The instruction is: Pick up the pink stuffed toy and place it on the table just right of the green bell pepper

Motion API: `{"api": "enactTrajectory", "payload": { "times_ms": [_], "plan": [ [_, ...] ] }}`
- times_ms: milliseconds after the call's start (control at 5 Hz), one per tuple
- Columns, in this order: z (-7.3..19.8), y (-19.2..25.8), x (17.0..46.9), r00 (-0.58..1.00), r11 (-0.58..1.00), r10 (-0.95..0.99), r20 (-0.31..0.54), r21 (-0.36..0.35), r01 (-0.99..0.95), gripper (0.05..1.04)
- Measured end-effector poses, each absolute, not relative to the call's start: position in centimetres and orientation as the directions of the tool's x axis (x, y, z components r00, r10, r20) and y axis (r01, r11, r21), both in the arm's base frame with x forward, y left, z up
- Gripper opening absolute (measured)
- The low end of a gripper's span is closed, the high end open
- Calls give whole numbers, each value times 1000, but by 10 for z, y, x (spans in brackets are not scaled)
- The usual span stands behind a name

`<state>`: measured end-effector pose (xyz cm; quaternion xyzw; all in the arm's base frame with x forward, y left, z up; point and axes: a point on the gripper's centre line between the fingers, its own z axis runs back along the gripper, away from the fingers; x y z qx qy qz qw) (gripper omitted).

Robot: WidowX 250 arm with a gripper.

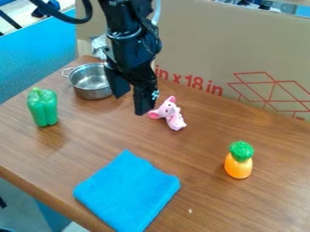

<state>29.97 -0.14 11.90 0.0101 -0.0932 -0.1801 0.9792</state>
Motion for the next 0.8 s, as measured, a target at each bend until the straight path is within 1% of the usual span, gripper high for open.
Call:
{"api": "enactTrajectory", "payload": {
  "times_ms": [200, 400, 600, 800],
  "plan": [
    [109, -1, 299, 926, 938, -346, 154, 42, 344, 1010],
    [87, -13, 335, 968, 991, -91, 236, -72, 111, 1011],
    [78, -16, 353, 958, 989, 130, 256, -104, -107, 1010],
    [80, -21, 361, 916, 961, 272, 294, -132, -243, 1011]
  ]
}}
